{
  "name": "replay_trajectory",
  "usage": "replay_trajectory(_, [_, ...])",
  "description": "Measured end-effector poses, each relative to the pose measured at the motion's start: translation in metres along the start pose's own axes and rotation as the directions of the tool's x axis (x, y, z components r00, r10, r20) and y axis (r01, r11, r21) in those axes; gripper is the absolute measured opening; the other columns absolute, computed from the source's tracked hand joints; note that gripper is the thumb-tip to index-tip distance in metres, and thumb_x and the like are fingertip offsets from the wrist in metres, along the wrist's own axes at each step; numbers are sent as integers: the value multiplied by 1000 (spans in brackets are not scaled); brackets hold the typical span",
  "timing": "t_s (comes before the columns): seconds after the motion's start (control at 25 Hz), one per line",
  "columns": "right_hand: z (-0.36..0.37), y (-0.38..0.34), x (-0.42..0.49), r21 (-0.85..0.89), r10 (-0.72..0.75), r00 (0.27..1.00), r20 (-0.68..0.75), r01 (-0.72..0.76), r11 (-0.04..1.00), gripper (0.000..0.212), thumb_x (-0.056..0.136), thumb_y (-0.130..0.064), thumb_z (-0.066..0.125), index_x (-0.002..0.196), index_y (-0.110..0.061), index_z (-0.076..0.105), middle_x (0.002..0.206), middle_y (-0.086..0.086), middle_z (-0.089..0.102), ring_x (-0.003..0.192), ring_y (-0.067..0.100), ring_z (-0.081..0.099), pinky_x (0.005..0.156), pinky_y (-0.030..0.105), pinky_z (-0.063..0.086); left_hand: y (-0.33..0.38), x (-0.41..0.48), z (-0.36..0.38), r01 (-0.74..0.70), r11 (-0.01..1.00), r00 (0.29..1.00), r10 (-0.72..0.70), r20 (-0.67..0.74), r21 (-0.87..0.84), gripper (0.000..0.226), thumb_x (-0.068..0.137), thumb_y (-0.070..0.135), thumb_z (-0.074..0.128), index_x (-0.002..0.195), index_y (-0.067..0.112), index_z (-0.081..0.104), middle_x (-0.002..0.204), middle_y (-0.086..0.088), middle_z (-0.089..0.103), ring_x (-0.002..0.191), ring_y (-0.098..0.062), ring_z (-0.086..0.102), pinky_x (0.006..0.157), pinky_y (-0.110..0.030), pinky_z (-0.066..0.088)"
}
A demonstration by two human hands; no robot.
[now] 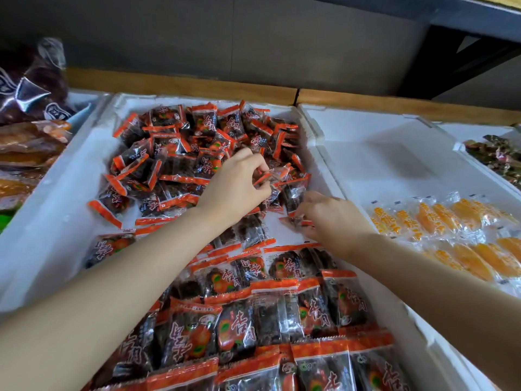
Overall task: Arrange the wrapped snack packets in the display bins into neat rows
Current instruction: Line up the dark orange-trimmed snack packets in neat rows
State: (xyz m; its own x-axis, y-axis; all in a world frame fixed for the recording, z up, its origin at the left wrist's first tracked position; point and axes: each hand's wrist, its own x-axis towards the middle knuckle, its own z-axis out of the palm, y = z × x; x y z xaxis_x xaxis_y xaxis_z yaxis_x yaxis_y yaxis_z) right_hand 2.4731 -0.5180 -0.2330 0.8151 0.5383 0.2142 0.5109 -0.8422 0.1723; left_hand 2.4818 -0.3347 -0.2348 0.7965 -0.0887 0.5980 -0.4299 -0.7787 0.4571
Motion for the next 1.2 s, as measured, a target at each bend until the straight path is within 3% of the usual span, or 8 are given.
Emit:
replay_trajectory(0.16, [3,0,16,-245,-39,999,17,42,969,26,94,-11,50,118,-13,57,125,5,45,112,25,49,79,32,45,-1,-1,9,-52,994,994,42,100,101,14,82,11,67,96,9,64,94,1,48,82,-23,57,73,-43,50])
replay_trajectory(0.36, [8,2,20,-151,67,994,84,-54,987,25,91,-16,56,115,-12,62,119,8,51,106,29,57,83,35,45,9,-12,34,-290,866,910,119,397,406,20,85,6,67,104,2,64,98,-6,46,83,-24,50,63,-36,41])
replay_trajectory(0.44, [12,4,16,-84,83,989,123,-73,994,21,91,-15,57,111,-10,62,116,9,53,104,29,58,82,34,45,12,-14,37,-312,856,879,95,467,412,17,88,8,64,102,-2,62,102,-9,47,78,-23,43,63,-34,37])
replay_trajectory(0.52, [12,7,10,-57,65,985,158,-56,997,19,90,-13,57,108,-9,62,114,10,53,102,29,58,80,33,44,14,-16,37,-282,882,865,64,499,377,31,91,25,61,109,0,62,103,-7,48,79,-21,44,65,-31,37])
replay_trajectory(0.68, [8,9,7,-35,53,982,183,-47,998,21,90,-21,57,108,-12,63,111,9,54,101,28,58,82,33,45,12,-24,40,-377,843,837,133,531,383,56,94,50,47,126,4,57,115,-8,49,111,-22,44,91,-32,37])
replay_trajectory(0.92, [17,8,5,-85,80,976,200,-64,994,22,92,-23,55,111,-13,62,114,8,57,107,28,57,83,34,45,9,-20,47,-461,798,796,179,578,387,29,98,21,51,123,9,60,120,-6,55,115,-24,49,88,-35,47])
replay_trajectory(1.08, [19,9,2,-30,48,973,227,-42,999,20,92,-14,55,112,-15,61,118,7,49,107,26,54,86,34,44,6,-18,49,-395,832,776,75,626,391,43,101,41,39,125,10,55,124,-9,58,107,-26,57,84,-38,50])
replay_trajectory(1.2, [17,11,1,0,19,969,247,-20,1000,24,92,-9,52,113,-16,62,118,5,48,107,25,54,90,35,46,0,-17,47,-426,843,647,30,762,329,47,104,28,35,148,10,31,156,-9,26,131,-28,43,102,-41,43])
